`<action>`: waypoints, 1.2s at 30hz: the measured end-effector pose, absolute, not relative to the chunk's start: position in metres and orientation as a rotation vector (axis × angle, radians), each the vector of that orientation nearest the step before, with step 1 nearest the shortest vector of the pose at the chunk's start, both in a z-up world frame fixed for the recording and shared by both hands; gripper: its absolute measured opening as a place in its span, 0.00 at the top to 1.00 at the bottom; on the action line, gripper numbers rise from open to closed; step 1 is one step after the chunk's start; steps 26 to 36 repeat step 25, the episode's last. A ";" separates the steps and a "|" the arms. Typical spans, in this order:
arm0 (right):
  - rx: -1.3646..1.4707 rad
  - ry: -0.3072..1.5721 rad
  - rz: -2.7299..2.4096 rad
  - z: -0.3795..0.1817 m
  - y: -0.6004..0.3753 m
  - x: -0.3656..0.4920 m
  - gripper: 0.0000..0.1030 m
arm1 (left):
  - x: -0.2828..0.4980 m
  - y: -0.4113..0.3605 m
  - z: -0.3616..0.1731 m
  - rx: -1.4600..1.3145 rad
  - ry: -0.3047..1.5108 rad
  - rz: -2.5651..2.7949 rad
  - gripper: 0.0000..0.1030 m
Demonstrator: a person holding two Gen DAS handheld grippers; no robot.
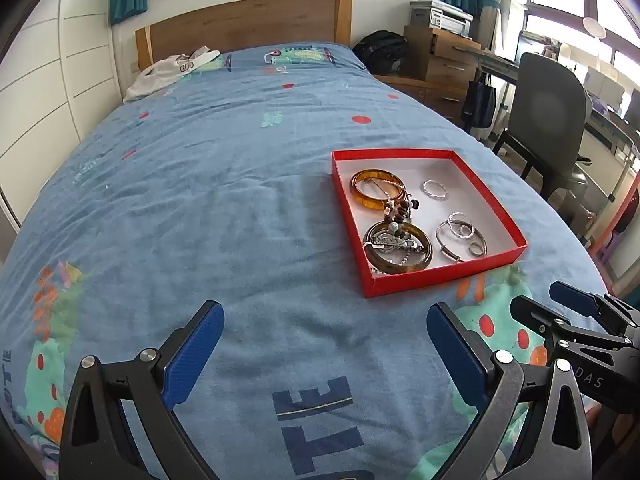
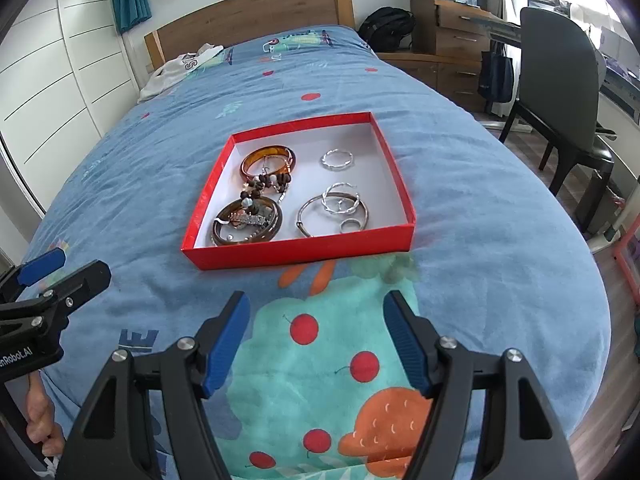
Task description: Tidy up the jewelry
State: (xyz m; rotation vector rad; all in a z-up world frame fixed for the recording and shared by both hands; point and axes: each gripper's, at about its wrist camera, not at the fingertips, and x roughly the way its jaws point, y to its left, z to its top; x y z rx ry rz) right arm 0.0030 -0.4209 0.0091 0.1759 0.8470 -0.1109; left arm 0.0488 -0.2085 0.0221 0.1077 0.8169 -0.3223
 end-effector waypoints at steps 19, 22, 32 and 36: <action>0.175 0.853 -0.112 0.005 -0.421 0.002 0.34 | 0.049 -0.207 0.020 0.092 0.827 -0.334 0.03; 0.175 0.850 -0.112 0.006 -0.421 0.001 0.34 | 0.049 -0.205 0.020 0.086 0.832 -0.338 0.03; 0.172 0.849 -0.111 0.008 -0.420 0.000 0.34 | 0.048 -0.204 0.020 0.083 0.831 -0.341 0.03; 0.172 0.849 -0.111 0.008 -0.420 0.000 0.34 | 0.048 -0.204 0.020 0.083 0.831 -0.341 0.03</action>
